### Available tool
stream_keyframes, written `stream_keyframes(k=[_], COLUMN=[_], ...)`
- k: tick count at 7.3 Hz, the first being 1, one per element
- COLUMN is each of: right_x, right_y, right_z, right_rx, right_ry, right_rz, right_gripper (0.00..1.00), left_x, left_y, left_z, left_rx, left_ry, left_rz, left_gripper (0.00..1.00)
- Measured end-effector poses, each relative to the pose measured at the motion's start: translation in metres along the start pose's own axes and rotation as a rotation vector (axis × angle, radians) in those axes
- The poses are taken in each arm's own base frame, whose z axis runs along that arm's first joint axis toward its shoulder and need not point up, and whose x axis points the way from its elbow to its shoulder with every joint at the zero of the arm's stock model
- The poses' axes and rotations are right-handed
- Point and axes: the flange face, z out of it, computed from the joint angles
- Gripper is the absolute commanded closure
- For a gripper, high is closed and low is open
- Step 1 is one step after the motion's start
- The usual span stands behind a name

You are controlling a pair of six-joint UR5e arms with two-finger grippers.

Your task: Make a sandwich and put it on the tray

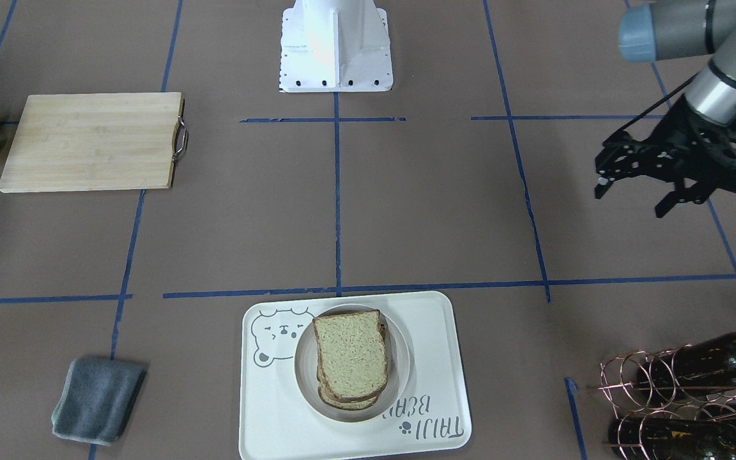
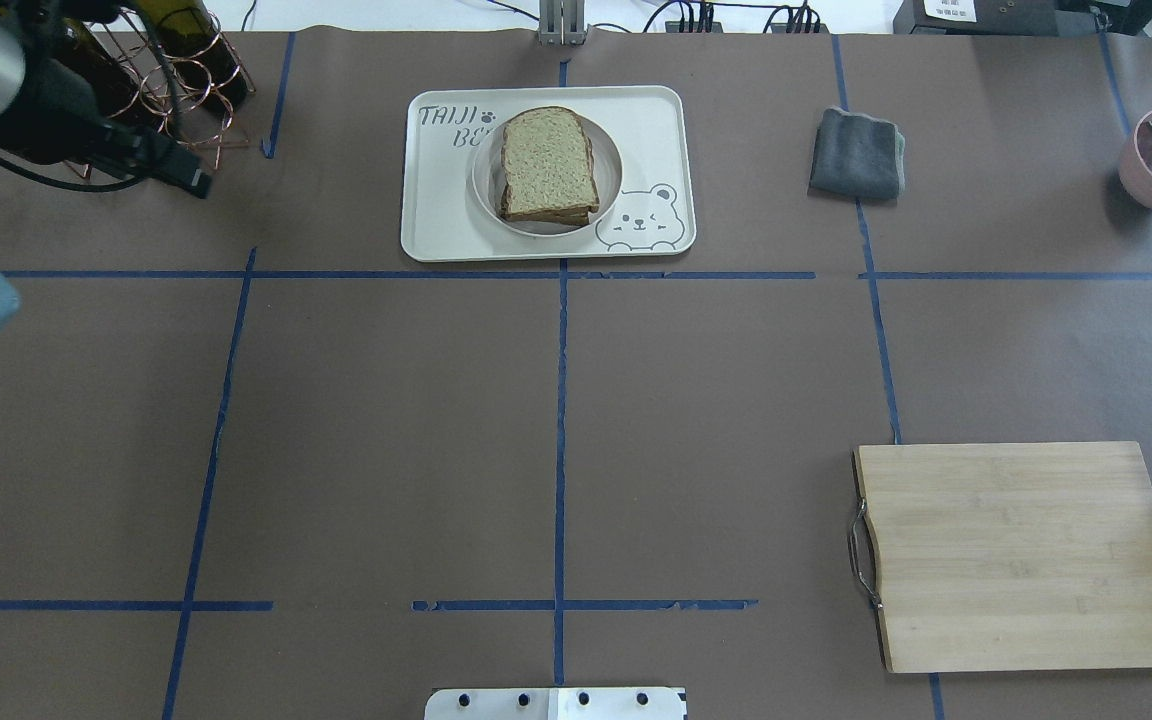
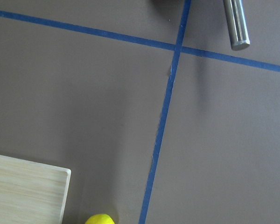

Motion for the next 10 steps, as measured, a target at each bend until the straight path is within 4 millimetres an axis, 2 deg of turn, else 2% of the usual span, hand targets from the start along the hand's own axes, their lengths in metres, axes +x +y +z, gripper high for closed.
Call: stream_keyframes(k=[2, 3, 4, 5, 6, 7, 10], right_x=[0.0, 0.0, 0.0, 0.0, 0.0, 0.0, -0.002], right_y=[0.0, 0.001, 0.001, 0.001, 0.0, 0.0, 0.0], right_z=[0.0, 0.0, 0.0, 0.0, 0.0, 0.001, -0.001], right_rx=[-0.001, -0.001, -0.001, -0.001, 0.0, -0.001, 0.003], right_ry=[-0.001, -0.001, -0.002, -0.003, -0.005, -0.007, -0.004], right_rz=[0.001, 0.001, 0.001, 0.001, 0.0, 0.0, -0.016], right_gripper=[0.0, 0.0, 0.0, 0.0, 0.0, 0.0, 0.0], left_x=[-0.115, -0.161, -0.196, -0.221, -0.236, -0.242, -0.245], left_y=[0.085, 0.133, 0.178, 0.218, 0.249, 0.263, 0.269], left_z=[-0.011, -0.02, -0.03, -0.038, -0.042, -0.043, -0.044], left_rx=[-0.07, -0.099, -0.117, -0.13, -0.146, -0.165, -0.212], left_ry=[-0.099, -0.127, -0.129, -0.11, -0.094, -0.083, -0.066], left_rz=[0.032, -0.004, -0.04, -0.088, -0.137, -0.175, -0.242], left_gripper=[0.0, 0.0, 0.0, 0.0, 0.0, 0.0, 0.0])
